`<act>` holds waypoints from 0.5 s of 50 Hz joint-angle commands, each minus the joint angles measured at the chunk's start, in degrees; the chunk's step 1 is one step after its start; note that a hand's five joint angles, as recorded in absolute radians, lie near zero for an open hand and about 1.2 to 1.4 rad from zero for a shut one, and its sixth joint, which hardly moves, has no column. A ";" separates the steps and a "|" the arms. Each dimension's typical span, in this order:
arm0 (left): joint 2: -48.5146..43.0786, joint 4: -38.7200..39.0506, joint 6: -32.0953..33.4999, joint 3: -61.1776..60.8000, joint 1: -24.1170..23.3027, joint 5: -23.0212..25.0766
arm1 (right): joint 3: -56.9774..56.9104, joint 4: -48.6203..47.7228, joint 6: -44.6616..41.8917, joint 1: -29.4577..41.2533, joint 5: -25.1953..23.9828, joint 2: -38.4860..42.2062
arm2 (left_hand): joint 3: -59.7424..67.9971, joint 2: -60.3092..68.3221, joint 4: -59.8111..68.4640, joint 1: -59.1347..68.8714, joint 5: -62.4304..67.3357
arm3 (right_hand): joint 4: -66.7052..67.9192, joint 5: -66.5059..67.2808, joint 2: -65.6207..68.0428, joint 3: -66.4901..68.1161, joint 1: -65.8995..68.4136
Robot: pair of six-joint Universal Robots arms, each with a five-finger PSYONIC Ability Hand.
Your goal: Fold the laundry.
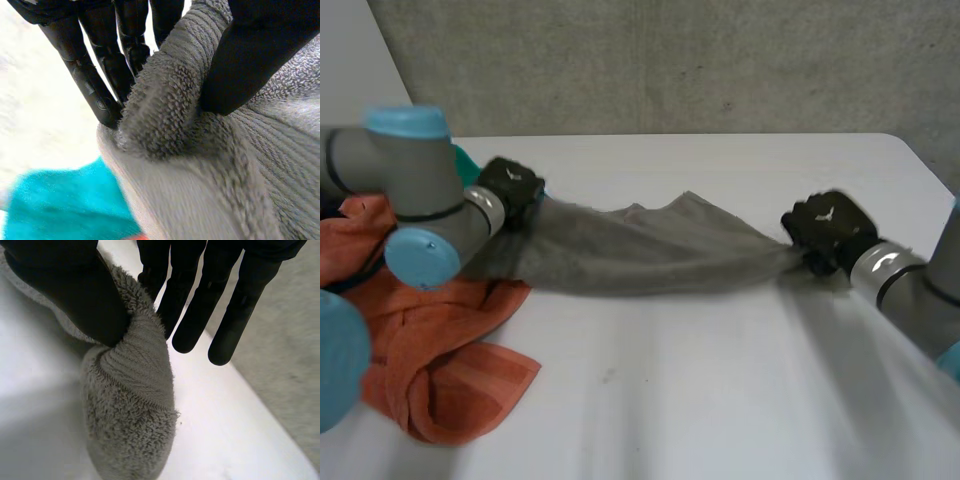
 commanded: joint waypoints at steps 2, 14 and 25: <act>19.78 2.56 -6.01 -9.51 -1.74 0.76 | -10.08 9.03 0.29 -3.08 1.46 -9.40 | 13.05 11.65 11.03 15.96 16.10 | 11.07 12.99 12.16 11.43 15.57; 33.07 -7.18 -22.89 -13.91 -1.82 1.46 | -26.00 24.59 3.72 -7.21 -0.91 -16.45 | 13.05 11.65 11.03 15.96 16.10 | 11.07 12.99 12.16 11.43 15.57; 18.49 -8.25 -26.68 -18.58 -5.34 1.82 | -21.79 26.45 -6.12 -2.91 0.58 -2.92 | 13.05 11.65 11.03 15.96 16.10 | 11.07 12.99 12.16 11.43 15.57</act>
